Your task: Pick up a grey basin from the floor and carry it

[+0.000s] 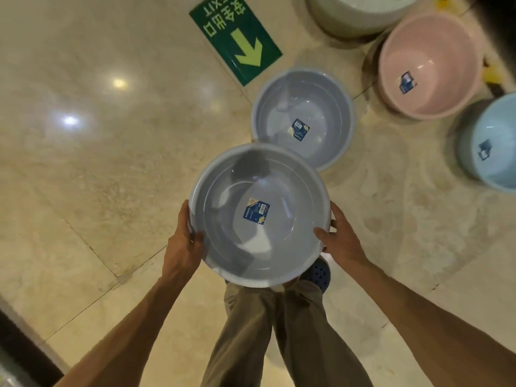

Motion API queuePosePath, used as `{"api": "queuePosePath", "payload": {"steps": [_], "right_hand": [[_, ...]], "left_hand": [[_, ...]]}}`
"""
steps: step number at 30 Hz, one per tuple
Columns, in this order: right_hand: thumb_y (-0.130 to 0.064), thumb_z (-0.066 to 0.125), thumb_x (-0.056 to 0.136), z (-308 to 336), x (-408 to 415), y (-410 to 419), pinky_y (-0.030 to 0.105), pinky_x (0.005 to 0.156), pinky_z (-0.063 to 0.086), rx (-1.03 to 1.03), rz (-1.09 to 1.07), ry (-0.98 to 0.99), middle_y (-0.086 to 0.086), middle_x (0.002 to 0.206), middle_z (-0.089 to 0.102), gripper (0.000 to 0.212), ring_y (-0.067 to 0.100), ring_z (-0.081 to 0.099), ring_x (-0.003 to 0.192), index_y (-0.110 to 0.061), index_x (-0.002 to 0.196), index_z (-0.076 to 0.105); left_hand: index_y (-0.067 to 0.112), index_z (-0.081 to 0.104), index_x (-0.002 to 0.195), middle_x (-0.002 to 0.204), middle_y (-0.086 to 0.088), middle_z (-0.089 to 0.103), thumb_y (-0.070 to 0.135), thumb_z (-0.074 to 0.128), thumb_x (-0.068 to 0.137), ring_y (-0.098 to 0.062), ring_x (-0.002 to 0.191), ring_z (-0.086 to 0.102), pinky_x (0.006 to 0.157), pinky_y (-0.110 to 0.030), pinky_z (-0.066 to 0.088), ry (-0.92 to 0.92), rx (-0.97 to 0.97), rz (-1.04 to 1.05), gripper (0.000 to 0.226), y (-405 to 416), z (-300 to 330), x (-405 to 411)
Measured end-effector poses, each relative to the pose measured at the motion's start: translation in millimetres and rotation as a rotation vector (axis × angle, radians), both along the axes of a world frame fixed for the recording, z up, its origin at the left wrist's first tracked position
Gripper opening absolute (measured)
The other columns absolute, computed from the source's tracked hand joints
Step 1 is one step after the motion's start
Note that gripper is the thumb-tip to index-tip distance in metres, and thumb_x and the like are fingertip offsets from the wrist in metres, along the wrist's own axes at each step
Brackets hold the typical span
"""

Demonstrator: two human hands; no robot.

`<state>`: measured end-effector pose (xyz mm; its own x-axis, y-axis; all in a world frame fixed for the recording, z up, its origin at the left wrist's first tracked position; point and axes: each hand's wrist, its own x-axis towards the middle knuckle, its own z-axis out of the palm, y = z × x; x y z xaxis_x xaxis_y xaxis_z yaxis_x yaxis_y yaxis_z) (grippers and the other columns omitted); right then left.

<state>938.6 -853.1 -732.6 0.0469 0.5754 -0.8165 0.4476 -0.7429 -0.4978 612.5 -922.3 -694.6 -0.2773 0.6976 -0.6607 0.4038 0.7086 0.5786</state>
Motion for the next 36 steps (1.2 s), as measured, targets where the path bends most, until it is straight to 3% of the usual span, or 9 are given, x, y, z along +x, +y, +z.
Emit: {"api": "queuePosePath", "payload": {"steps": [4, 9, 12, 15, 18, 21, 31, 34, 36], "right_hand": [[-0.012, 0.071, 0.096, 28, -1, 25, 0.062, 0.095, 0.057, 0.009, -0.080, 0.042, -0.007, 0.124, 0.062, 0.078, 0.028, 0.064, 0.119, -0.051, 0.152, 0.035], [-0.012, 0.068, 0.095, 43, 6, 65, 0.060, 0.096, 0.057, 0.087, -0.125, 0.033, -0.016, 0.118, 0.063, 0.074, 0.026, 0.064, 0.118, -0.049, 0.151, 0.037], [-0.016, 0.069, 0.095, 37, 18, 90, 0.063, 0.094, 0.057, 0.110, -0.153, 0.024, -0.005, 0.129, 0.065, 0.071, 0.030, 0.066, 0.120, -0.067, 0.136, 0.041], [-0.023, 0.070, 0.094, 24, 32, 114, 0.060, 0.089, 0.060, 0.096, -0.187, 0.030, -0.001, 0.130, 0.065, 0.072, 0.030, 0.068, 0.117, -0.083, 0.119, 0.039], [-0.030, 0.067, 0.092, 14, 47, 139, 0.058, 0.088, 0.061, 0.083, -0.172, 0.006, 0.001, 0.130, 0.065, 0.068, 0.031, 0.069, 0.115, -0.069, 0.140, 0.037], [-0.017, 0.063, 0.098, 2, 62, 163, 0.056, 0.092, 0.060, 0.046, -0.159, -0.015, 0.001, 0.133, 0.063, 0.072, 0.031, 0.067, 0.118, -0.046, 0.155, 0.032], [-0.015, 0.059, 0.102, -63, 73, 207, 0.053, 0.096, 0.058, 0.051, -0.215, -0.095, 0.002, 0.140, 0.060, 0.072, 0.029, 0.066, 0.115, -0.042, 0.160, 0.026], [-0.016, 0.057, 0.103, -83, 68, 214, 0.038, 0.092, 0.053, 0.036, -0.217, -0.157, 0.001, 0.142, 0.060, 0.071, 0.028, 0.065, 0.116, -0.040, 0.162, 0.024], [-0.014, 0.055, 0.103, -97, 63, 216, 0.033, 0.089, 0.049, 0.043, -0.217, -0.168, 0.003, 0.140, 0.062, 0.071, 0.029, 0.064, 0.117, -0.038, 0.162, 0.024]], "left_hand": [[0.036, 0.020, 0.159, 0.116, 0.023, 0.056, 0.038, 0.039, 0.093, -0.011, 0.084, 0.062, 0.075, -0.032, 0.057, 0.012, 0.031, -0.075, 0.068, 41, 35, -7], [0.033, 0.020, 0.160, 0.128, 0.010, 0.059, 0.041, 0.043, 0.092, -0.023, 0.097, 0.064, 0.079, -0.039, 0.057, 0.013, 0.068, -0.150, 0.072, 107, 47, 0], [0.032, 0.022, 0.160, 0.129, 0.006, 0.061, 0.042, 0.043, 0.092, -0.023, 0.098, 0.065, 0.075, -0.033, 0.055, 0.033, 0.064, -0.198, 0.071, 146, 38, 11], [0.034, 0.023, 0.159, 0.129, 0.005, 0.061, 0.037, 0.048, 0.102, -0.025, 0.101, 0.067, 0.079, -0.043, 0.062, 0.041, 0.063, -0.224, 0.062, 178, 24, 25], [0.036, 0.022, 0.159, 0.134, -0.001, 0.062, 0.022, 0.050, 0.106, -0.026, 0.104, 0.067, 0.082, -0.051, 0.063, 0.057, 0.046, -0.241, 0.061, 208, 9, 40], [0.032, 0.021, 0.160, 0.139, -0.006, 0.059, 0.015, 0.050, 0.106, -0.024, 0.108, 0.061, 0.089, -0.052, 0.057, 0.084, -0.001, -0.252, 0.064, 235, 0, 55], [0.038, 0.018, 0.160, 0.149, -0.009, 0.052, 0.009, 0.047, 0.099, -0.044, 0.126, 0.055, 0.101, -0.059, 0.050, 0.126, -0.165, -0.227, 0.074, 312, -74, 84], [0.044, 0.019, 0.157, 0.141, -0.012, 0.060, 0.024, 0.044, 0.086, -0.046, 0.116, 0.060, 0.094, -0.056, 0.052, 0.159, -0.165, -0.258, 0.078, 329, -100, 81], [0.047, 0.018, 0.156, 0.135, -0.011, 0.063, 0.021, 0.045, 0.094, -0.045, 0.105, 0.064, 0.086, -0.052, 0.057, 0.166, -0.165, -0.289, 0.072, 336, -119, 76]]}}
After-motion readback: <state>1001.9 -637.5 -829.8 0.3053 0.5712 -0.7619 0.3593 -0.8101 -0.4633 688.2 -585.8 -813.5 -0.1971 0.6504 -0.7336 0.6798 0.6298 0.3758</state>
